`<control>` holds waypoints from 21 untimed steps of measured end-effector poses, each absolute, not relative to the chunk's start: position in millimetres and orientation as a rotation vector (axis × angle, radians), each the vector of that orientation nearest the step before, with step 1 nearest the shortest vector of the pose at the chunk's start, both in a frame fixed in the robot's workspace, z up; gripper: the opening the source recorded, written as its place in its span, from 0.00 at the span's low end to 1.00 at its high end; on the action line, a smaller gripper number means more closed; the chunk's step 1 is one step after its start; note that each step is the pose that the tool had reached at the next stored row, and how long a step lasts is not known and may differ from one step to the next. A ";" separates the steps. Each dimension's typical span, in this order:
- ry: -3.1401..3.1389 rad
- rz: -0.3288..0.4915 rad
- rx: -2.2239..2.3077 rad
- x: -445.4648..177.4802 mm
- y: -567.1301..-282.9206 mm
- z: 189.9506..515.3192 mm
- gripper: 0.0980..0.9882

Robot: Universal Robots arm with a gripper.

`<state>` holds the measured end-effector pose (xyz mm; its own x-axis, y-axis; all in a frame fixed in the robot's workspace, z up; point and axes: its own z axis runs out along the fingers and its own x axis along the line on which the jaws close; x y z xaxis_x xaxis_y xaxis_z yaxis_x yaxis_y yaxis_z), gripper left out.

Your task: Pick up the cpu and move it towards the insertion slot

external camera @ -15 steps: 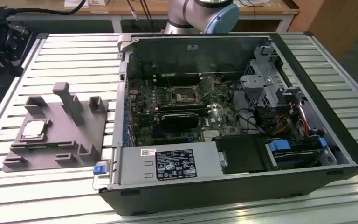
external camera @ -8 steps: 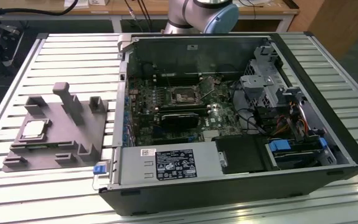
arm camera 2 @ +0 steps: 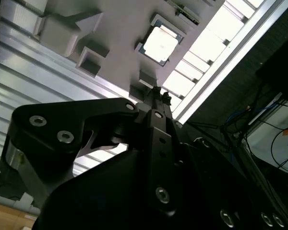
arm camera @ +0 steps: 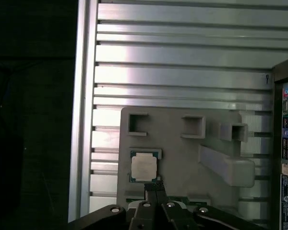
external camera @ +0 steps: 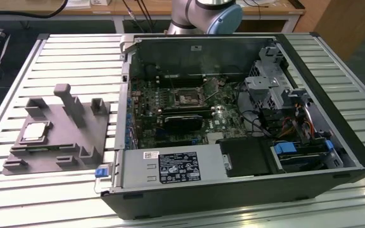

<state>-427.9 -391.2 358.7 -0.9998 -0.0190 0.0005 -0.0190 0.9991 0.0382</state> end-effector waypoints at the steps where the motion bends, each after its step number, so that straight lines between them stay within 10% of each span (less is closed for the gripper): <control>1: -3.140 -0.060 0.030 -428.9 -391.2 358.3 0.01; 21: -3.141 -0.057 0.030 -431.4 -392.0 346.9 0.01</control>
